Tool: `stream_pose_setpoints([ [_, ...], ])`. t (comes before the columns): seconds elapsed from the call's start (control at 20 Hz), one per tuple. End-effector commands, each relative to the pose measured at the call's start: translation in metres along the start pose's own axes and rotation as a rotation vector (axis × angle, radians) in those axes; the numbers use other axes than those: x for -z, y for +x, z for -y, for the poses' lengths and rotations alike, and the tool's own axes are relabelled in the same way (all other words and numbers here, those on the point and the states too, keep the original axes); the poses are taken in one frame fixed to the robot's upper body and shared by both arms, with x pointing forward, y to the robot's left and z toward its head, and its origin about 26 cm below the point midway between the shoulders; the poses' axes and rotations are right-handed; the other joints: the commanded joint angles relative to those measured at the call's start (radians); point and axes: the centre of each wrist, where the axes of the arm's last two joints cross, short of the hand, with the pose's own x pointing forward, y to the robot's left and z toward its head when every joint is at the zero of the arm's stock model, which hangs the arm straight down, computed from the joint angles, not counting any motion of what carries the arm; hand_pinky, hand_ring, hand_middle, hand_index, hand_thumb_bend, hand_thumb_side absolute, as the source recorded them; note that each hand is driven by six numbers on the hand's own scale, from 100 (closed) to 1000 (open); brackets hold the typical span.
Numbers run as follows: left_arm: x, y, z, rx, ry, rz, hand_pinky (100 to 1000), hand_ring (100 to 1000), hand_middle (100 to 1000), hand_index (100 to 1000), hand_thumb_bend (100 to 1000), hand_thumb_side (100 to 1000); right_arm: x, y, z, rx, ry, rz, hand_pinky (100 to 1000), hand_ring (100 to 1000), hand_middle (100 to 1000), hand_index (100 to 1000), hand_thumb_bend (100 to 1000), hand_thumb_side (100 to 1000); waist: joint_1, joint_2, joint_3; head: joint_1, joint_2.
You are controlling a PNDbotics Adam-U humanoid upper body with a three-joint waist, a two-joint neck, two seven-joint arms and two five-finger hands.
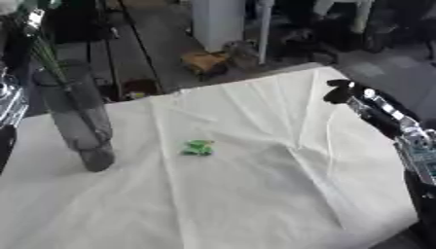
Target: Arrange flowers into the vase.
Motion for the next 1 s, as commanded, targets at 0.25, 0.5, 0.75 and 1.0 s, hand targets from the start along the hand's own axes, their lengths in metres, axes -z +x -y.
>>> stream_pose_setpoints([
  [0.25,0.010,0.026,-0.017,0.136,-0.019,0.109,542,579,487,447,685,745,0.002,0.008,0.017,-0.033,-0.017,0.026,827,784,676,912,100,838,-0.004,-0.014,0.001,-0.003,-0.005],
  [0.5,0.010,0.031,-0.023,0.205,-0.032,0.139,612,644,542,493,705,720,0.000,0.007,0.017,-0.031,-0.019,0.021,827,784,675,912,100,838,-0.005,-0.015,0.002,-0.004,-0.006],
  [0.75,0.009,0.030,-0.031,0.231,-0.010,0.127,624,650,547,499,696,714,-0.001,0.007,0.017,-0.031,-0.021,0.018,827,783,675,912,100,838,-0.007,-0.017,0.005,-0.006,-0.005],
  [1.0,0.006,0.025,-0.035,0.229,0.001,0.097,629,654,547,503,680,728,-0.001,0.006,0.017,-0.030,-0.022,0.019,827,783,675,911,100,838,-0.010,-0.018,0.011,-0.011,-0.006],
])
